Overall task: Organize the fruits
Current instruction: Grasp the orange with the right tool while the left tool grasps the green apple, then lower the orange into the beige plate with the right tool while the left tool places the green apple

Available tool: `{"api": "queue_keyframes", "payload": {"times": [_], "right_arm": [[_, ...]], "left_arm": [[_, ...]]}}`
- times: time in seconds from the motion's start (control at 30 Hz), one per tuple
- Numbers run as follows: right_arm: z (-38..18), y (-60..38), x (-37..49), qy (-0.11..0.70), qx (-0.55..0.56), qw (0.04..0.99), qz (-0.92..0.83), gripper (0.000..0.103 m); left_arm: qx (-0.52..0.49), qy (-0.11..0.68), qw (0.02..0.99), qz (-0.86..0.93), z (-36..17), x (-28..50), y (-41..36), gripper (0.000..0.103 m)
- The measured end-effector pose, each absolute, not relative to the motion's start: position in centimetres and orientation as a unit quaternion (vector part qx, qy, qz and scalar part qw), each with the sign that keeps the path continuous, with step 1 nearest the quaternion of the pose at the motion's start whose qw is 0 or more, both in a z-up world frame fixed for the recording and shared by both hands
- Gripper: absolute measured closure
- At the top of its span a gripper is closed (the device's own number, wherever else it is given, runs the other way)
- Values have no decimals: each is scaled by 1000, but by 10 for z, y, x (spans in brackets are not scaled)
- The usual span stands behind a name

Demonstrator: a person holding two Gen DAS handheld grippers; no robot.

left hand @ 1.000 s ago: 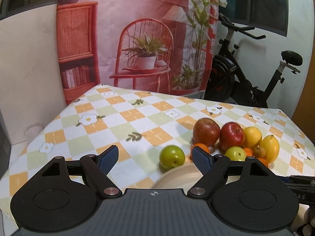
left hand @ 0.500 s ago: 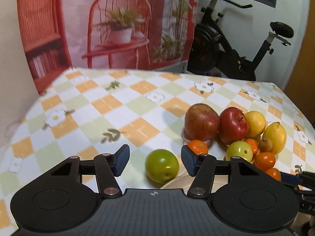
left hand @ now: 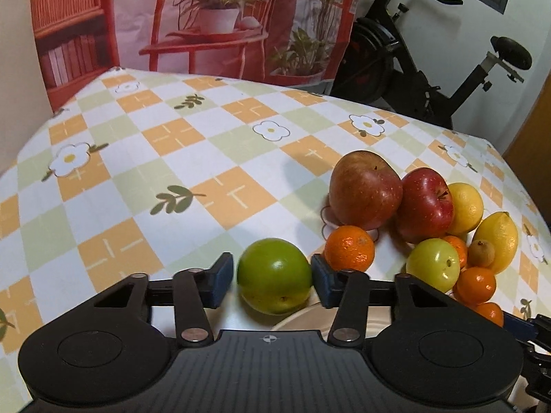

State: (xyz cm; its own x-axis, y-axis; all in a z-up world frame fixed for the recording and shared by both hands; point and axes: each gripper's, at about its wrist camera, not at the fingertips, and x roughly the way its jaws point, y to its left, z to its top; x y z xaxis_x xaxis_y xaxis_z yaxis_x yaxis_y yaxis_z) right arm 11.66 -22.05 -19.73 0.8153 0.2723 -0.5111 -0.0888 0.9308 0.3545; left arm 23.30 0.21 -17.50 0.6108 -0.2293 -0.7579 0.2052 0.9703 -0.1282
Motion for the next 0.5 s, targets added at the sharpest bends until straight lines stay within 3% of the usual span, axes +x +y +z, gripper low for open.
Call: {"api": "queue_keyframes", "payload": {"times": [0.5], "right_arm": [[-198,-222,115,284,160,940,98,72]], "left_arm": [[16,386,912,-134,-154,210,3,55]]}}
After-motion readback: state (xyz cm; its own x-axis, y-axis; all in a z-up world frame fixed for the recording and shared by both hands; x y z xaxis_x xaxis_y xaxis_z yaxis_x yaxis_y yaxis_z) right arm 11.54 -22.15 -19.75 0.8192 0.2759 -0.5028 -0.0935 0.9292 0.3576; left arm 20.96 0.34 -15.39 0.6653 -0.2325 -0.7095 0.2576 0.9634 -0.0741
